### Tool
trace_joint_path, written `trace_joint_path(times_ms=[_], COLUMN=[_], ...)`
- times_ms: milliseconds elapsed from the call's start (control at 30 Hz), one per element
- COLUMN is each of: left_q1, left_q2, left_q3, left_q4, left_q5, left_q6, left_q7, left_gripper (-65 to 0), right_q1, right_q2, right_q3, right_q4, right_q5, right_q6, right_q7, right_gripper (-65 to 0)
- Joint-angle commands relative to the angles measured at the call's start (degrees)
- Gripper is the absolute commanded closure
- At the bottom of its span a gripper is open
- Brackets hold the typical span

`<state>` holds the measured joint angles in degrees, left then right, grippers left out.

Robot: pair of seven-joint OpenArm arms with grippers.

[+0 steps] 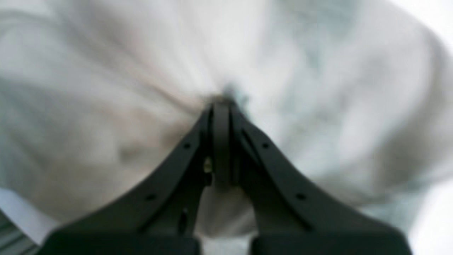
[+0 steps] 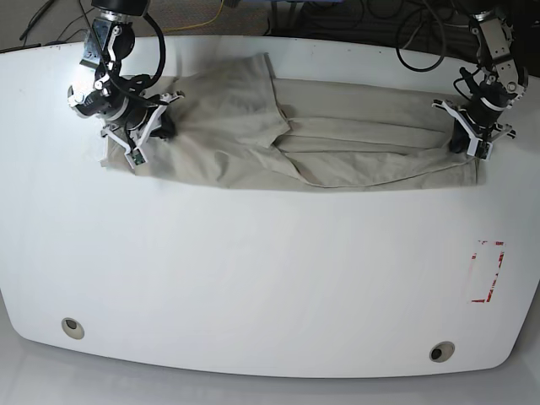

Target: Layout the t-shirt on the table in an organized manner, then fold the t-shirt properly

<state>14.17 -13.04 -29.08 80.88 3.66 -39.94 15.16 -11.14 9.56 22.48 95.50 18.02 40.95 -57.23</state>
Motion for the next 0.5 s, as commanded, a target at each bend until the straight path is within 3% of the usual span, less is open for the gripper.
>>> trace_joint_path(times_ms=[0,267,333,467], left_q1=[-0.5,-2.09,-2.09,-2.09], left_q2=[-0.98,-1.07,-1.07,-0.9], left_q3=[0.55,1.96,1.87,1.08], left_q4=[-0.57,1.62,3.65,7.87], left_q5=[3.86,3.5,3.42,0.51], left_q6=[-0.06,-0.06,-0.06,-0.06], left_q7=[5.28,5.37,5.37,5.46], left_gripper=[0.0,-0.6,-4.3,-17.8], right_q1=[0.1,0.1,0.1,0.1], right_q2=[1.21,1.12,1.12,0.86], right_q3=[0.51,0.51,0.51,0.51], right_q4=[0.28,0.28,0.28,0.28], right_q5=[-2.86,-2.86,-2.86,-2.86], right_q6=[-0.95,-0.95,-0.95,-0.95], right_q7=[-1.98,-1.98,-1.98,-1.98], right_gripper=[0.0,0.0,0.0,0.0])
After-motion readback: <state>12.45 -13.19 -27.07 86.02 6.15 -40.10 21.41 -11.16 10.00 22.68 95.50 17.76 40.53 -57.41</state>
